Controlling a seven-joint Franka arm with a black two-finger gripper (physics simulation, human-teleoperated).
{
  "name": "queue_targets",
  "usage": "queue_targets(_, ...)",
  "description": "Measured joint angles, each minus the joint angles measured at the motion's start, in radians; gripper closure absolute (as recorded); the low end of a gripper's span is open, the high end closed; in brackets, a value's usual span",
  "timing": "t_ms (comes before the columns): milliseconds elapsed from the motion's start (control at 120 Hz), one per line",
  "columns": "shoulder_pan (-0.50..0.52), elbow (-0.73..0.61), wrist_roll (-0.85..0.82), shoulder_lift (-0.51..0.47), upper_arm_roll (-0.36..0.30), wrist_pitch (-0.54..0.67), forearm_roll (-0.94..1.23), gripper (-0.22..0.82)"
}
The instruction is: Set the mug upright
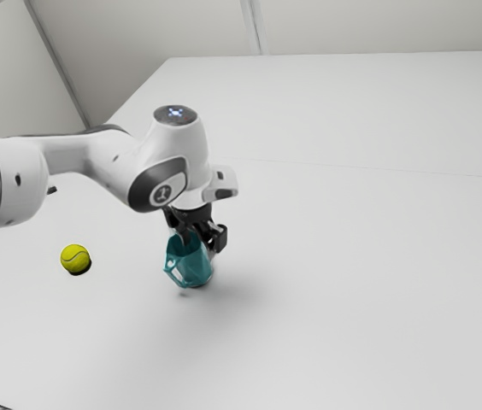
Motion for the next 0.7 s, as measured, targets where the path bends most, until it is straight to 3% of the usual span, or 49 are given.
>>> queue_targets(167, 0.008, 0.205, 0.009, 0.065, 0.006, -0.058, -0.010, 0.10)
queue_targets(242, 0.067, 0.318, 0.028, 0.103, -0.012, -0.110, -0.049, 0.07)
queue_targets(308, 0.187, 0.348, 0.055, 0.084, -0.082, -0.147, -0.087, 0.05)
queue_targets(375, 0.248, 0.358, 0.088, 0.042, -0.105, -0.182, -0.116, 0.04)
queue_targets(475, 0.277, 0.381, 0.138, -0.011, -0.100, -0.240, -0.138, 0.02)
queue_targets(700, 0.330, 0.595, 0.237, 0.032, -0.103, -0.411, -0.167, 0.01)
